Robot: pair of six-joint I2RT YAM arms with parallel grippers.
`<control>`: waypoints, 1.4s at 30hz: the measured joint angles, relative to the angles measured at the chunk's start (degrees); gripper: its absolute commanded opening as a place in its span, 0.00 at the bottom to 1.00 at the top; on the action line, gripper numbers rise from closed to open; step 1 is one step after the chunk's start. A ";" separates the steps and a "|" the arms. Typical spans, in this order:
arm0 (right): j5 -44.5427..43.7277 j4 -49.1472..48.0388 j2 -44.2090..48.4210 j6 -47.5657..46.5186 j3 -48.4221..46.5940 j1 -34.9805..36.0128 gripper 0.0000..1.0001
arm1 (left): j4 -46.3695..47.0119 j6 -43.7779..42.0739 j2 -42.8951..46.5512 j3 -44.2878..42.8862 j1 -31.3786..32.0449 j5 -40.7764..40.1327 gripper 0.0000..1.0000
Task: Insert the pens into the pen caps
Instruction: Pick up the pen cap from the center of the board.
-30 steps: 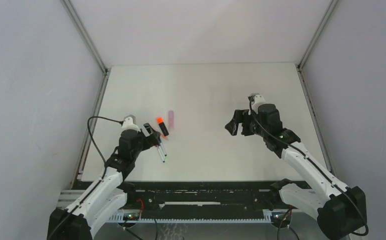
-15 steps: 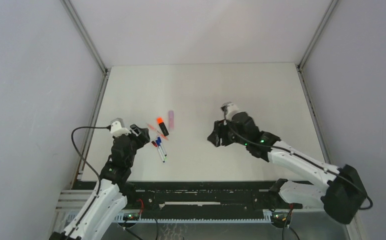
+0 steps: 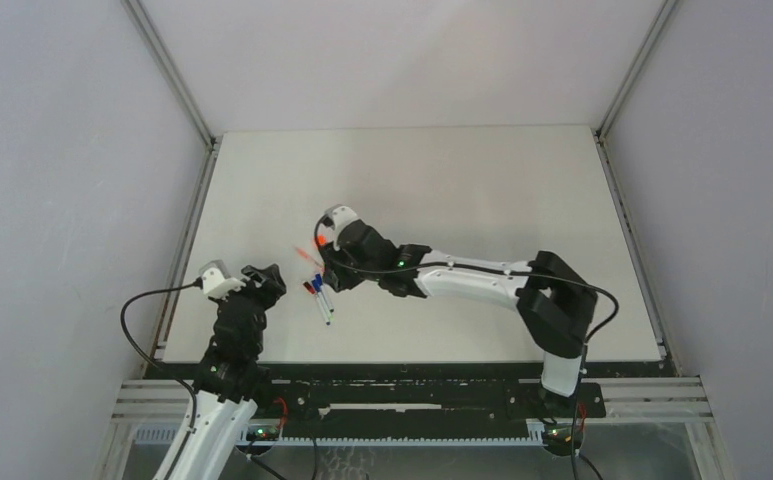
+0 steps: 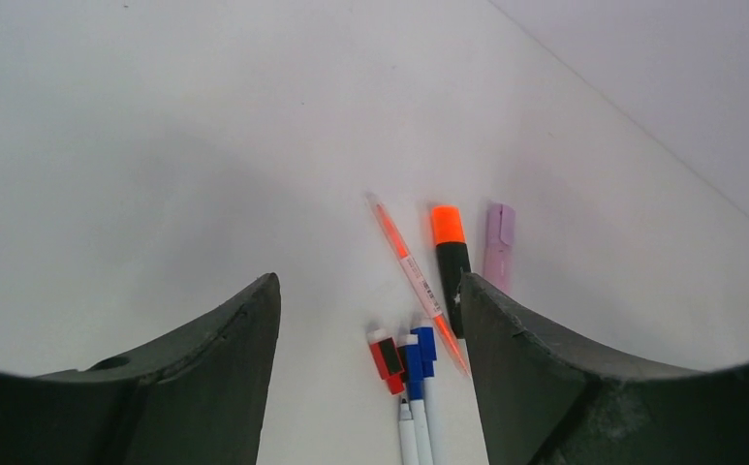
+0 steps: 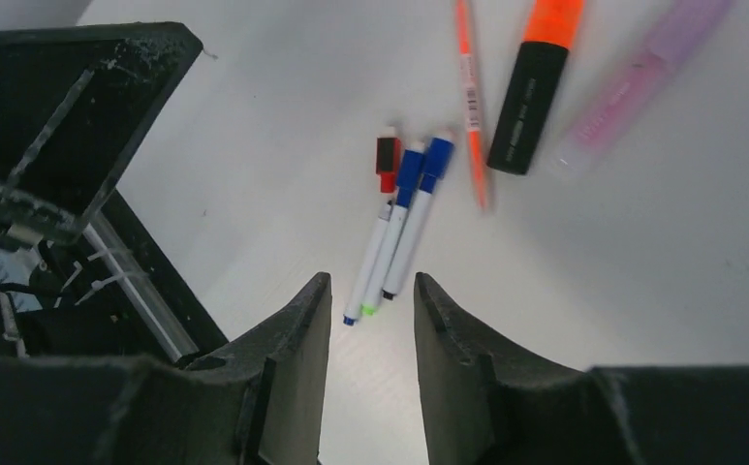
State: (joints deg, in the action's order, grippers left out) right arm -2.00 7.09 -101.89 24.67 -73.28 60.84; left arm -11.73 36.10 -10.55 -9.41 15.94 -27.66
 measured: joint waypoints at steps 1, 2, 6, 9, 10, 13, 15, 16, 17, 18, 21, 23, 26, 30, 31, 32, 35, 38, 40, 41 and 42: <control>-0.11 -0.33 -2.12 -0.31 -2.25 0.50 0.33 | -0.79 0.33 0.98 0.04 0.00 -0.33 0.71; -0.20 -0.04 -4.11 -0.61 -4.35 0.98 0.33 | -1.51 0.39 1.75 0.07 0.00 -0.61 0.71; -0.57 0.72 -12.63 -1.97 -13.35 2.54 0.33 | -4.76 0.96 4.92 0.04 0.00 -1.33 0.71; -0.74 2.19 -17.16 -2.99 -18.16 3.30 0.31 | -7.19 1.40 7.10 0.04 0.00 -2.01 0.72; -0.79 3.02 -18.51 -3.32 -19.76 3.48 0.31 | -7.91 1.81 7.85 0.04 0.00 -2.16 0.72; -0.96 4.66 -22.01 -4.15 -23.91 3.80 0.30 | -9.57 2.54 9.31 0.04 0.00 -2.19 0.72; -1.16 5.84 -24.28 -4.48 -26.58 3.82 0.30 | -10.60 2.99 9.92 0.04 0.00 -2.19 0.72; -1.25 6.36 -25.20 -4.59 -27.56 3.82 0.31 | -11.02 3.19 10.05 0.04 0.00 -2.19 0.72; -1.49 6.88 -26.12 -4.66 -28.50 3.80 0.31 | -11.47 3.39 10.10 0.04 0.00 -2.16 0.72; -1.75 7.30 -26.86 -4.74 -29.11 3.80 0.32 | -11.78 3.45 10.12 0.04 0.00 -2.16 0.72; -2.71 9.16 -29.11 -5.25 -31.17 3.80 0.33 | -12.41 3.85 10.14 0.04 0.00 -2.16 0.72; -3.58 10.54 -30.49 -5.60 -32.57 3.80 0.33 | -12.66 3.89 10.14 0.04 0.00 -2.14 0.72; -4.61 12.22 -32.13 -6.21 -34.23 3.80 0.33 | -12.87 3.89 10.14 0.04 0.00 -2.14 0.72; -5.66 13.77 -33.46 -7.04 -35.58 3.80 0.32 | -12.90 3.89 10.19 0.04 0.00 -2.16 0.72; -5.90 14.01 -33.64 -7.21 -35.95 3.80 0.31 | -12.90 3.91 10.19 0.04 0.00 -2.14 0.72; -5.97 14.12 -33.77 -7.37 -36.22 3.80 0.31 | -12.90 3.89 10.19 0.04 0.00 -2.16 0.72; -6.10 14.43 -34.34 -7.65 -37.16 3.80 0.29 | -12.90 3.93 10.19 0.04 0.00 -2.16 0.72; -6.05 14.62 -34.93 -8.07 -38.03 3.80 0.29 | -12.90 3.96 10.19 0.04 0.00 -2.16 0.72; -6.05 14.84 -35.19 -8.31 -38.25 3.80 0.29 | -12.90 3.98 10.19 0.04 0.00 -2.16 0.72; -6.05 15.08 -35.32 -8.46 -38.32 3.80 0.28 | -12.90 4.00 10.19 0.04 0.00 -2.16 0.72; -6.05 15.41 -35.52 -8.50 -38.47 3.80 0.28 | -12.90 4.04 10.19 0.04 0.00 -2.16 0.72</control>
State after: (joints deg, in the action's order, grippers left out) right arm -8.05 22.50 -137.40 16.16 -111.74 64.64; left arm -24.62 40.14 -0.36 -9.37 15.94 -29.82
